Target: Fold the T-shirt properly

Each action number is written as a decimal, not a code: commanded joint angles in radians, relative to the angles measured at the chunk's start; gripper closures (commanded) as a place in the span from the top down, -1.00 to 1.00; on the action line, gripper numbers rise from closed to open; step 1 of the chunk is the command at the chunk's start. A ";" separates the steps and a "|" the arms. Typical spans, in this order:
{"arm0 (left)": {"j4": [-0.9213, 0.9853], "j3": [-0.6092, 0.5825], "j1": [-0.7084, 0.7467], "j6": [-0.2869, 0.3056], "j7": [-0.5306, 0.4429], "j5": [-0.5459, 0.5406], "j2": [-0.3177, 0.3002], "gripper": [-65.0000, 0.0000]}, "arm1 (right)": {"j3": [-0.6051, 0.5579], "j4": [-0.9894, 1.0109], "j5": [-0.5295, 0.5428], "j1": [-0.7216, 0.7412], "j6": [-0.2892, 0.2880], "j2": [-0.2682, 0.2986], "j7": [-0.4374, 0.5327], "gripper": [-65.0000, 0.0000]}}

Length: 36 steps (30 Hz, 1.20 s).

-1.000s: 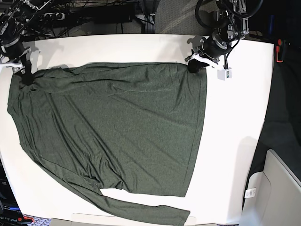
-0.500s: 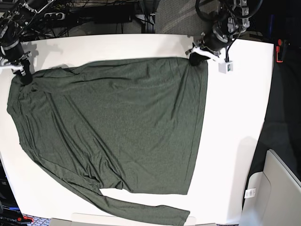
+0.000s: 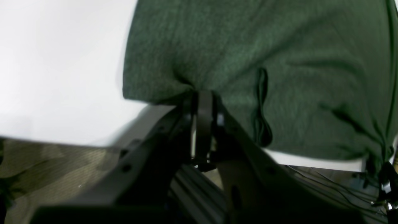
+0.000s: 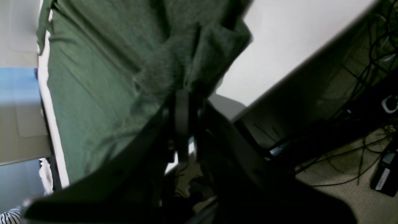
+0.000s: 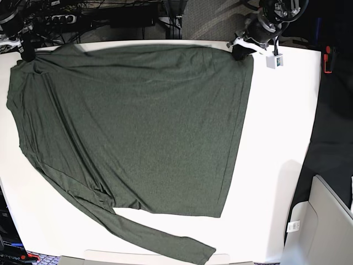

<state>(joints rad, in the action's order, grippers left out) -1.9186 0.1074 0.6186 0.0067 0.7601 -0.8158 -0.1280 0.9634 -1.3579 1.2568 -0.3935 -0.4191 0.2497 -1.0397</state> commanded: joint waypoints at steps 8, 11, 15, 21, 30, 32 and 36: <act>-0.112 0.001 0.062 0.005 -0.006 -0.010 -0.032 -1.00 | 0.038 -0.107 -0.001 -0.041 -0.065 0.029 -0.004 -0.98; -0.120 0.001 0.057 0.005 -0.006 -0.010 -0.032 -1.00 | 0.038 -0.134 -0.001 -0.038 -0.074 0.030 -0.004 -0.98; -0.135 0.002 0.054 0.005 -0.006 -0.010 -0.032 -1.00 | 0.038 -0.170 -0.001 -0.018 -0.074 0.032 -0.004 -0.98; -0.135 0.002 0.039 0.005 -0.006 -0.010 -0.032 -1.00 | 0.038 -0.196 -0.006 0.017 -0.074 0.032 -0.004 -0.98; -0.117 0.004 0.068 0.002 -0.001 -0.007 -0.032 -0.91 | 0.036 -0.191 -0.007 0.017 -0.074 0.040 -0.004 -0.98; -0.112 0.004 0.068 0.000 0.002 -0.006 -0.032 -0.85 | 0.035 -0.191 -0.007 0.018 -0.074 0.040 -0.004 -0.98; -0.078 0.005 0.062 -0.001 0.003 -0.006 -0.032 -0.78 | 0.035 -0.191 -0.007 0.018 -0.074 0.040 -0.004 -0.98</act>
<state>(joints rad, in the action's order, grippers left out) -1.9793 0.1059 0.6727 -0.0013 0.7715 -0.8139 -0.1555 0.9897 -1.5360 1.2297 -0.3737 -0.4801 0.2684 -1.0618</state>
